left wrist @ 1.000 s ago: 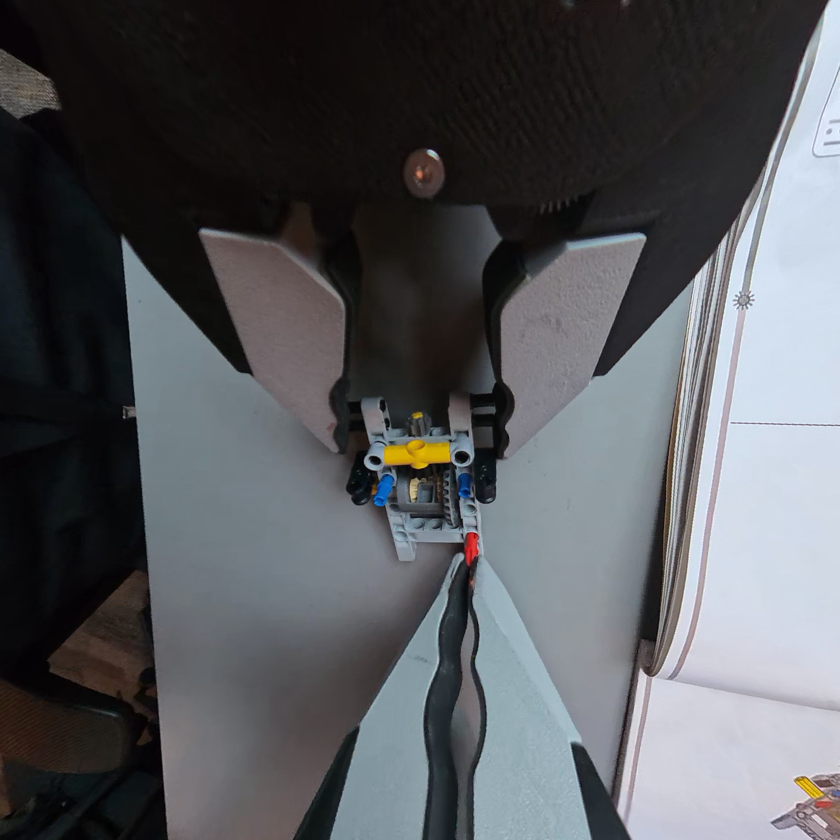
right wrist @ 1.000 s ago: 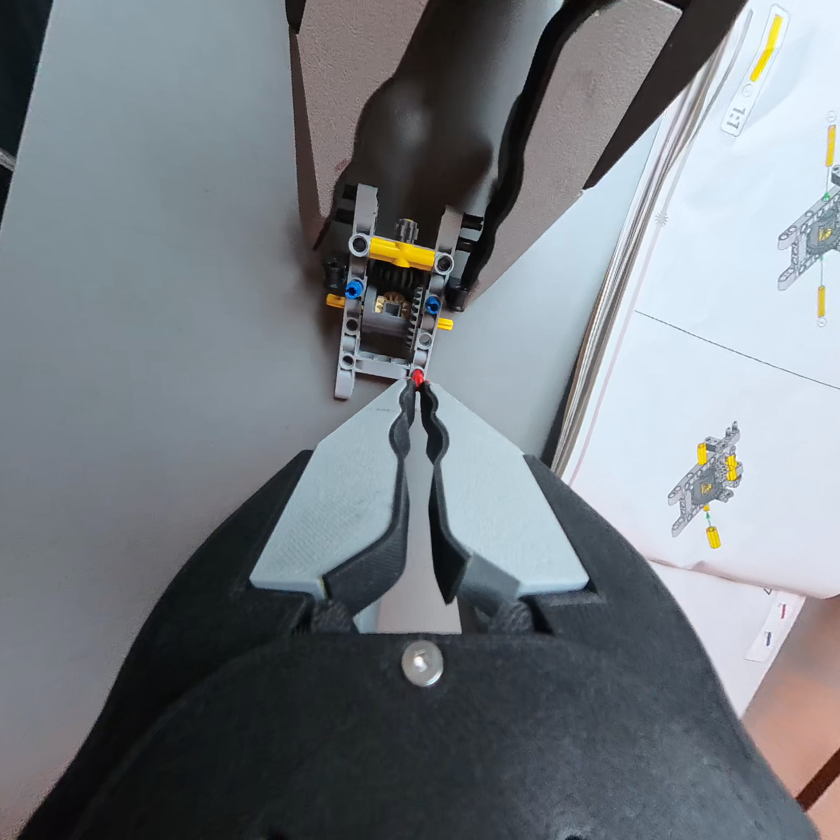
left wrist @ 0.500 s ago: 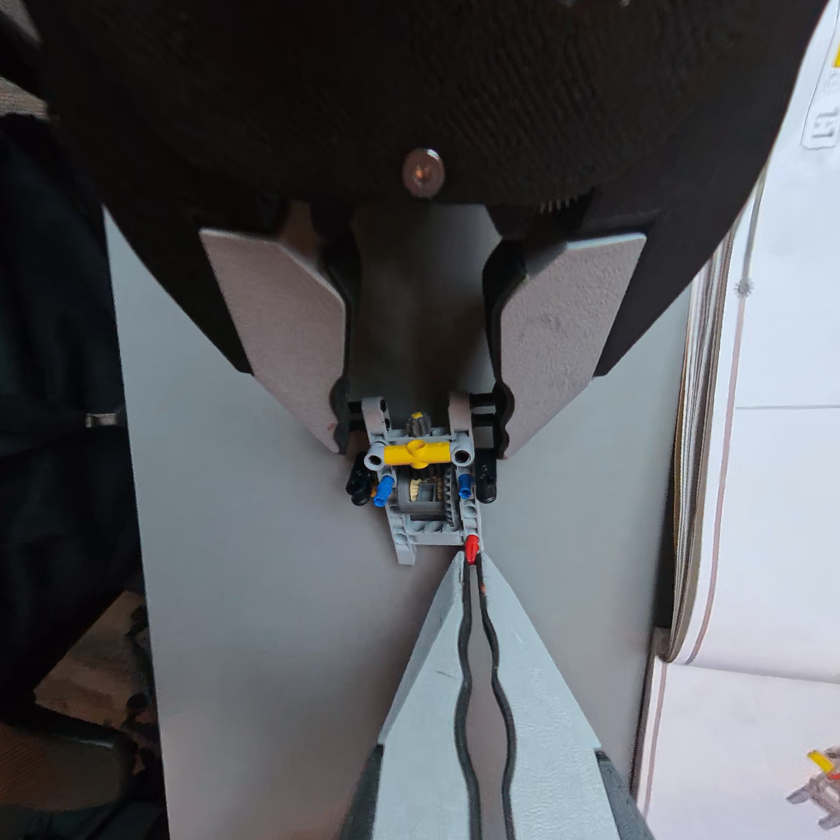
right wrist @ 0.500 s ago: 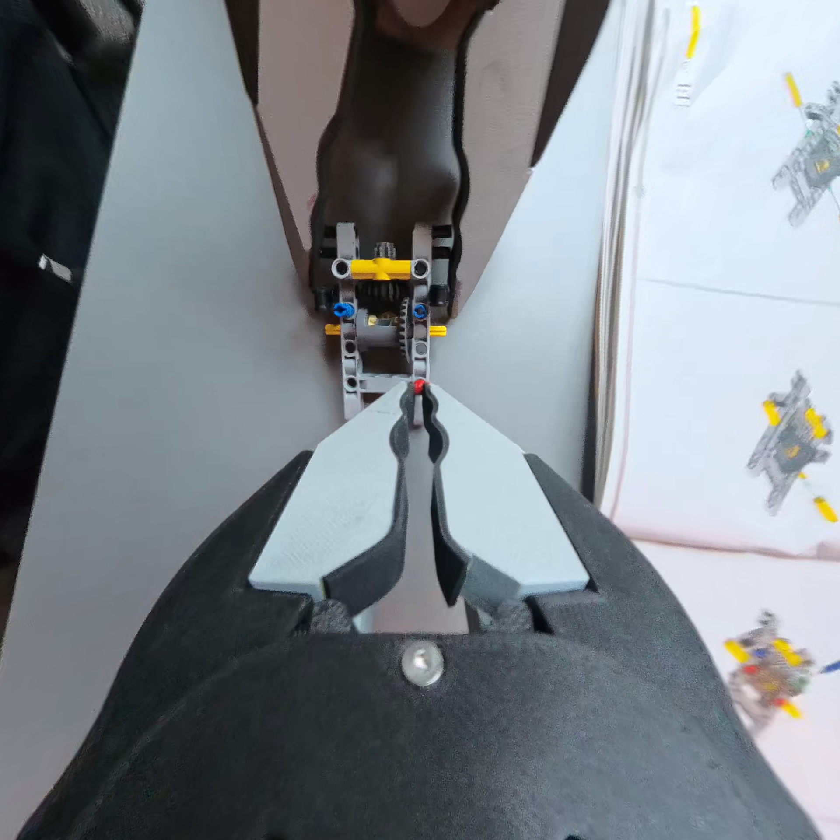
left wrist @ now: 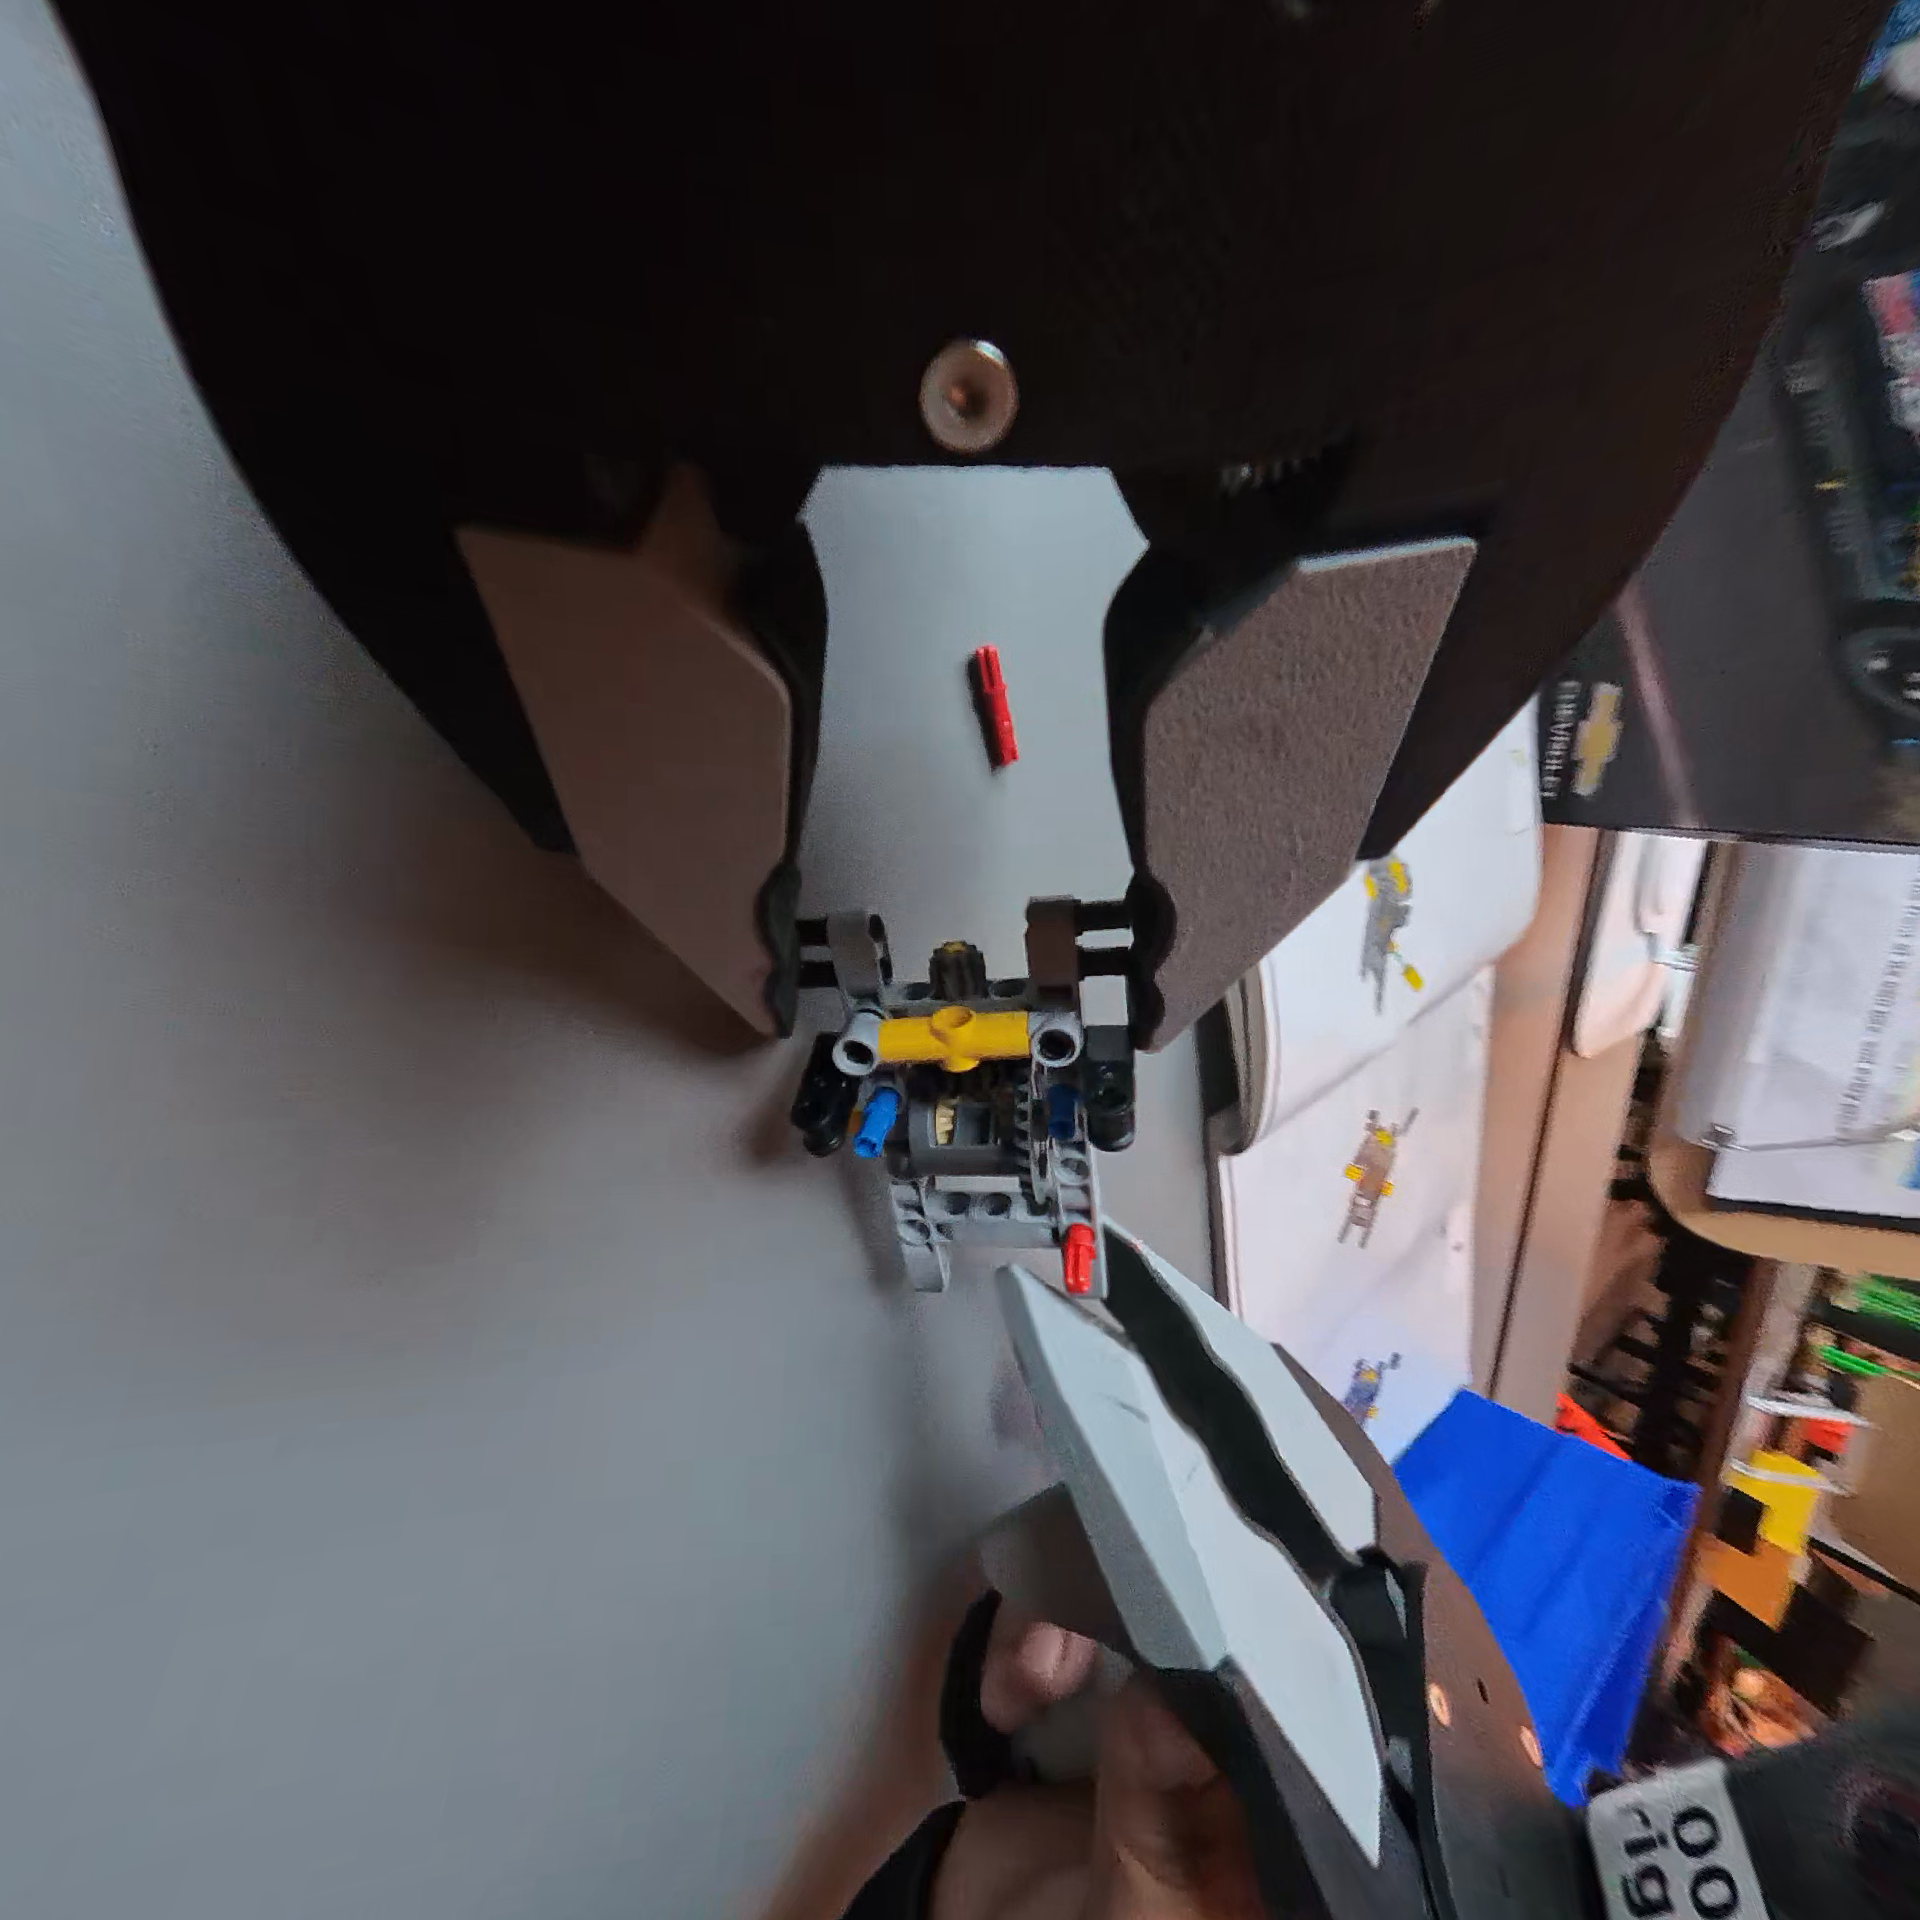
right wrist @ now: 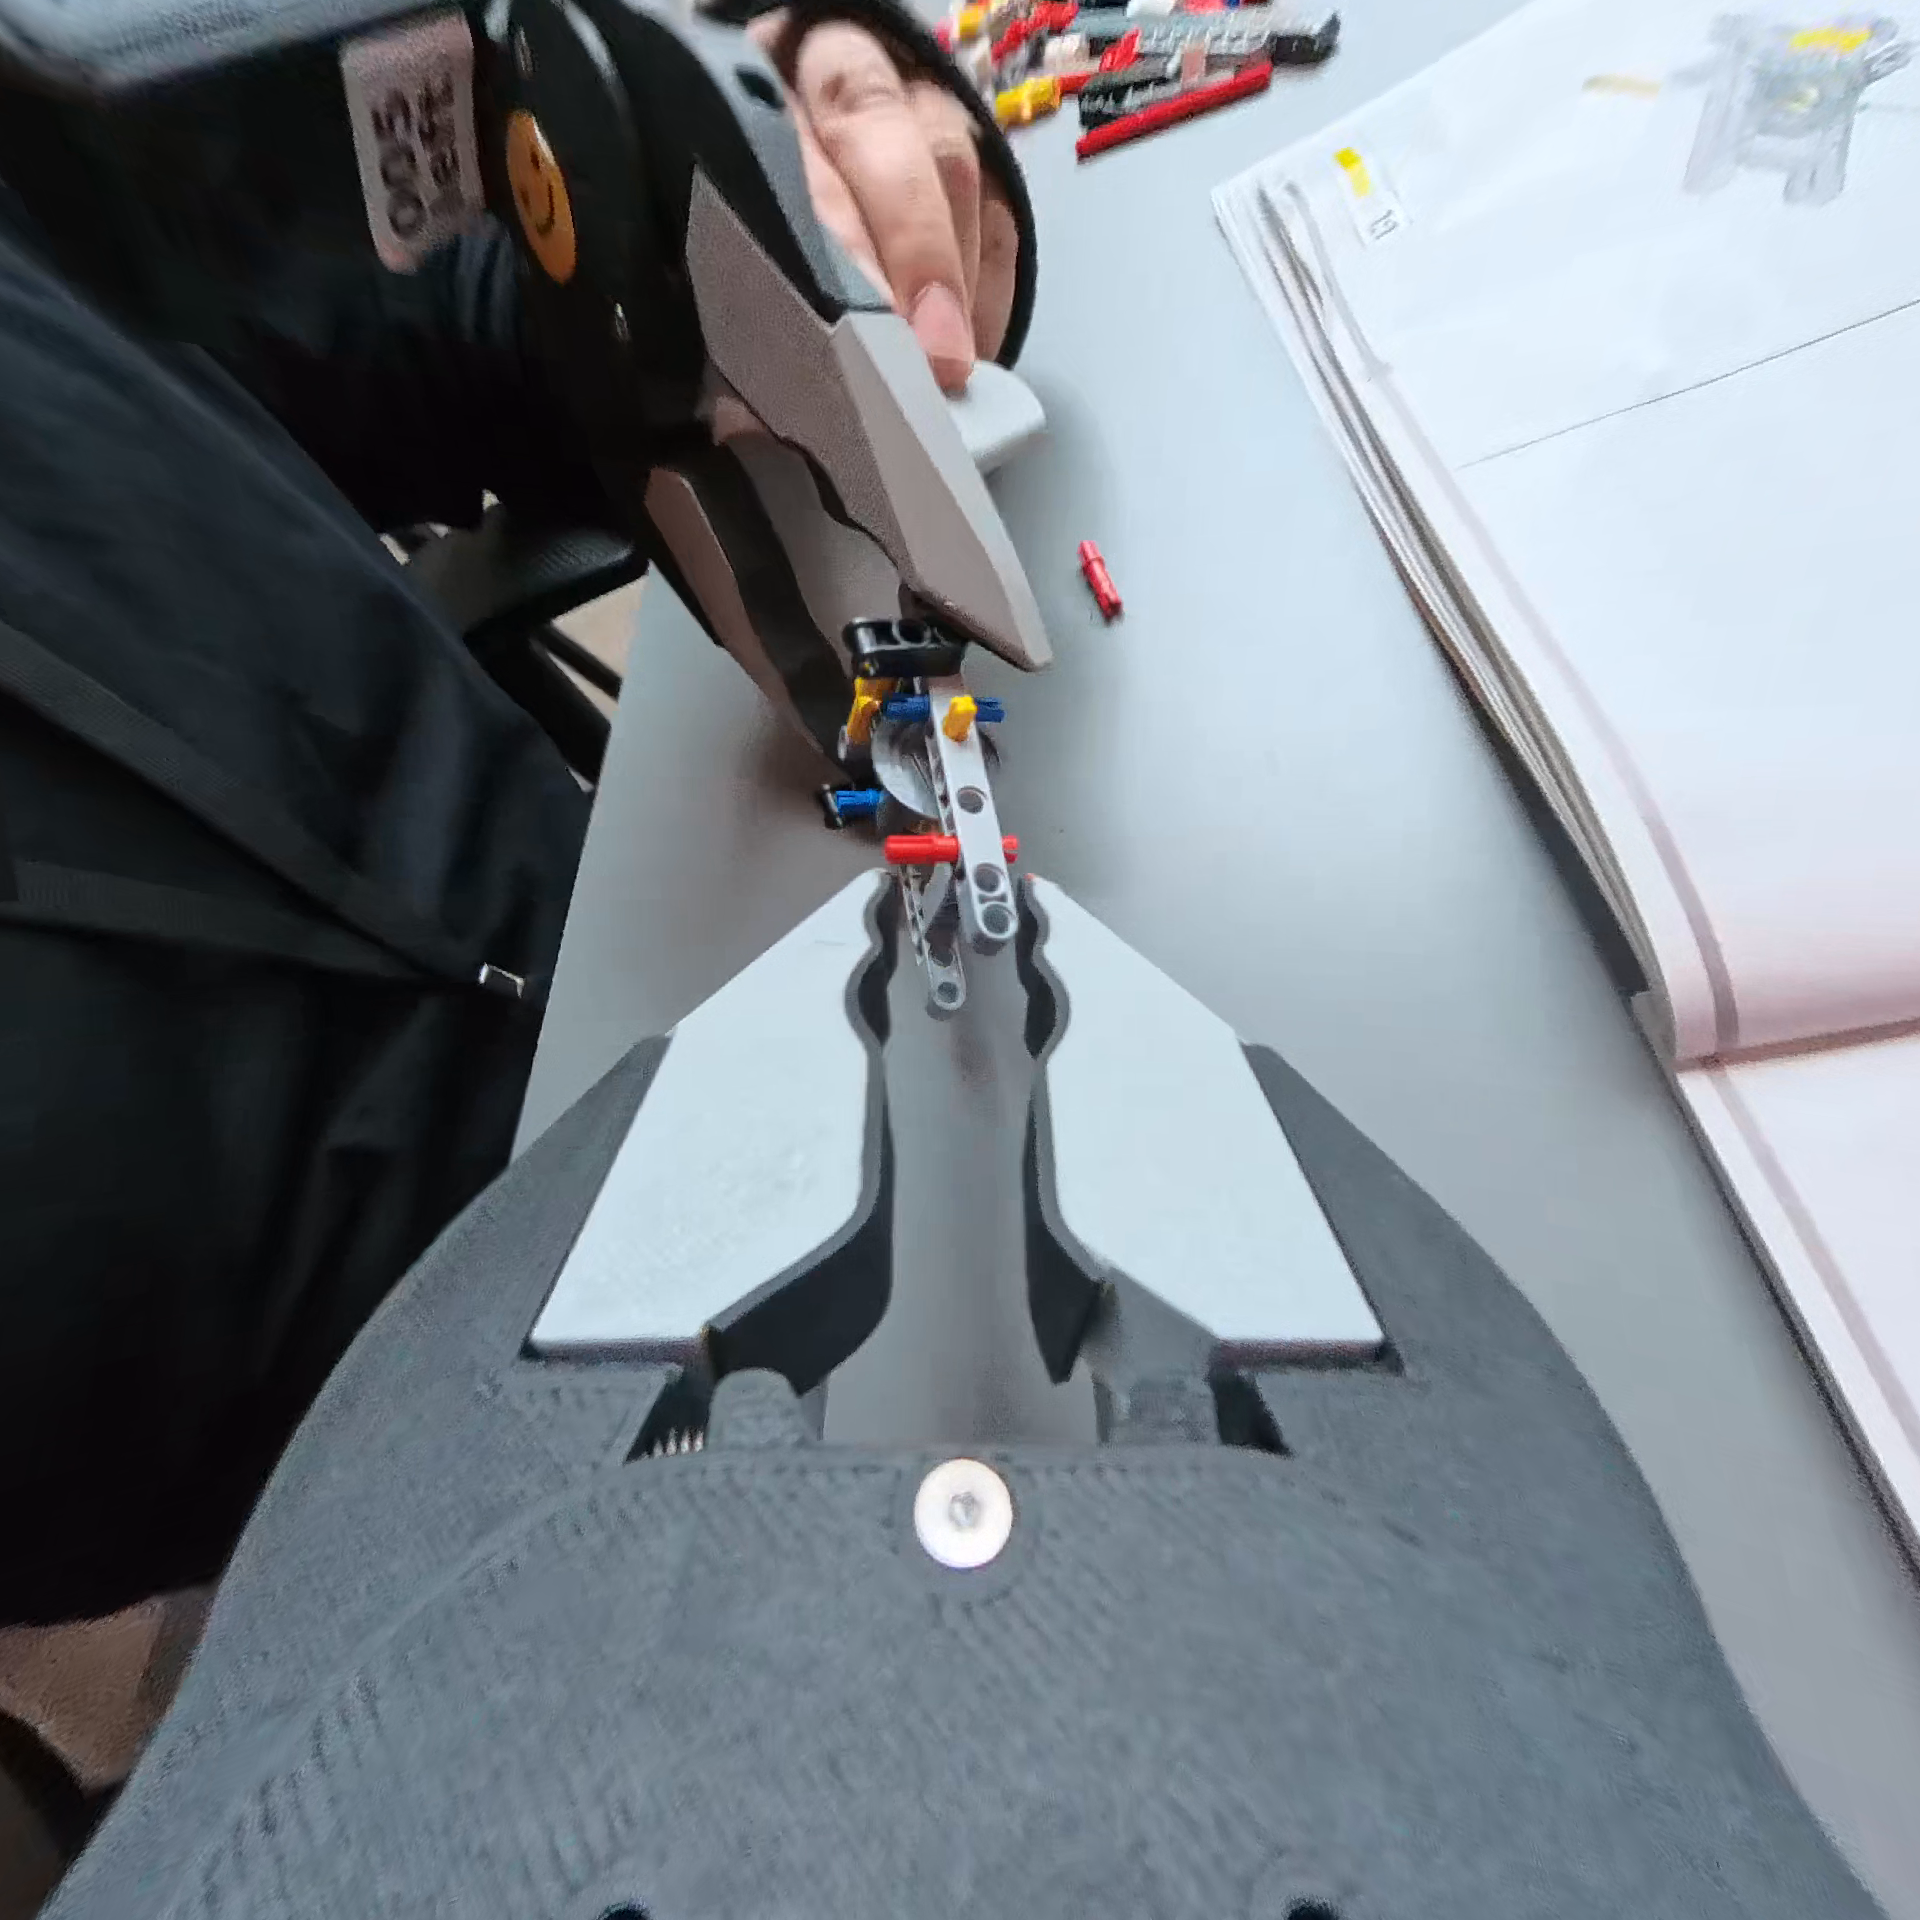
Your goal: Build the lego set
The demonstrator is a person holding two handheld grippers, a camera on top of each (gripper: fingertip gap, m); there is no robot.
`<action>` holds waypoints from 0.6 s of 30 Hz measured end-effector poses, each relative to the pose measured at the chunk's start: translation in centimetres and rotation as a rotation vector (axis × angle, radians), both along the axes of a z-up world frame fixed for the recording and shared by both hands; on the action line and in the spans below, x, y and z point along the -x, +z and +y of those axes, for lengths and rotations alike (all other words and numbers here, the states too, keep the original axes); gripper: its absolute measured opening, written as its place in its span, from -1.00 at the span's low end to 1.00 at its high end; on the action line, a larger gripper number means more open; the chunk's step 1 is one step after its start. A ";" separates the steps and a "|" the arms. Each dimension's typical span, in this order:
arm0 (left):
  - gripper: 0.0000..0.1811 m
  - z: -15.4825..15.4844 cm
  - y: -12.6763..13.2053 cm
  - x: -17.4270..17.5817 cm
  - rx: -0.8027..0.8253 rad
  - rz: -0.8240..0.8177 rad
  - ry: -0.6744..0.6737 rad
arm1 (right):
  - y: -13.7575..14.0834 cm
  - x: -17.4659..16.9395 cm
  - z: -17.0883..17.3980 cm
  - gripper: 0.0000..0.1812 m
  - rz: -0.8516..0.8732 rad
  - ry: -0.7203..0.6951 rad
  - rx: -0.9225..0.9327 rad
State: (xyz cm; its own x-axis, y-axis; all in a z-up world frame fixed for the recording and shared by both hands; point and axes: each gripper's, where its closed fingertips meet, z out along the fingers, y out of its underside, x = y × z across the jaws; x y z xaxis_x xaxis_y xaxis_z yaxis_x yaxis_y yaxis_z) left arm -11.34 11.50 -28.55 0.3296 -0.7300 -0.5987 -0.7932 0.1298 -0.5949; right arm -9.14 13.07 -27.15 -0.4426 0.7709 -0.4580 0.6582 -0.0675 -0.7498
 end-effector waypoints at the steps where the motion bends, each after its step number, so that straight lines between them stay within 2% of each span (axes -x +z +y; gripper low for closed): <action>1: -0.32 0.2 0.1 0.0 -0.036 0.023 0.007 | 0.3 0.0 0.1 -0.81 0.028 -0.012 0.021; 6: -0.33 1.0 0.5 0.3 -0.165 0.146 0.056 | 1.8 -0.1 0.6 -0.76 0.128 -0.055 0.143; 18: -0.32 2.0 0.7 0.9 -0.257 0.260 0.141 | 1.9 0.4 1.4 -0.77 0.172 -0.154 -0.018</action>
State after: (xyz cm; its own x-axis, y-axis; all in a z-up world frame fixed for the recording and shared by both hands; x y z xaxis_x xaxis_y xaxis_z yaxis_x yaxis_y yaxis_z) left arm -12.22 13.49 -27.82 0.2293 -0.5040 -0.8327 -0.9340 0.1269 -0.3340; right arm -9.58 14.44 -25.26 -0.3893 0.8429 -0.3714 0.5036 -0.1428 -0.8520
